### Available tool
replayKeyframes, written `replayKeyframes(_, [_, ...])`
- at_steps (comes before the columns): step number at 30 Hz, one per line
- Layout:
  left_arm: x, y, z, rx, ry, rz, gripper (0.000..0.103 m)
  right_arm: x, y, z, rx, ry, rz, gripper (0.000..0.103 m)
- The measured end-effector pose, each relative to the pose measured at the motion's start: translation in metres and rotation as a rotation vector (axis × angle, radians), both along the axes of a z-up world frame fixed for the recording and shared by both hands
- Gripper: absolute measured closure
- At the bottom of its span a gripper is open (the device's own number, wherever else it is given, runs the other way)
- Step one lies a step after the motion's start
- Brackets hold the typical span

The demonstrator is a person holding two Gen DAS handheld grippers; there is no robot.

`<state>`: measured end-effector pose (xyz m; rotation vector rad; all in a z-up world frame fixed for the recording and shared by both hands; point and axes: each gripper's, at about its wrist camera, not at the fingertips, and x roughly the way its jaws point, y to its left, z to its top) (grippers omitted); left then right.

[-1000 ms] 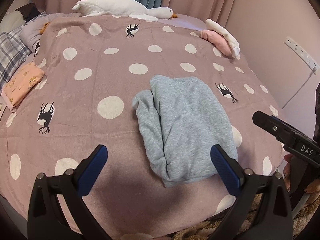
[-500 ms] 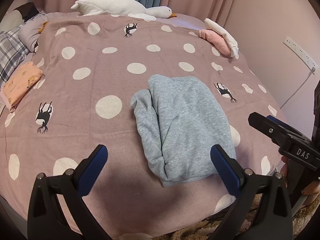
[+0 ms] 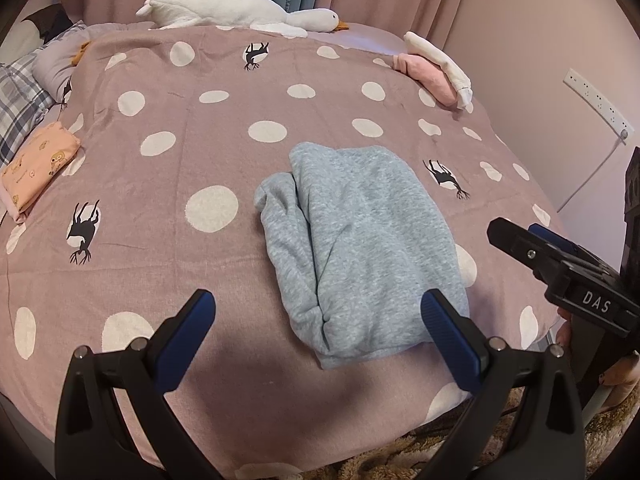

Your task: Fold small clothes

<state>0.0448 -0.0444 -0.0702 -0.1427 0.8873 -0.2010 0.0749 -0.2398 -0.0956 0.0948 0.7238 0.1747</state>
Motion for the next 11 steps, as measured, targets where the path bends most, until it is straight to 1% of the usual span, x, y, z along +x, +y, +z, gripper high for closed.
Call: replayKeyframes(11, [-0.0005,0.0008,0.0006,0.003,0.001,-0.009,0.0,-0.0049,0.003,0.0031,-0.008,-0.011,0.01,0.001])
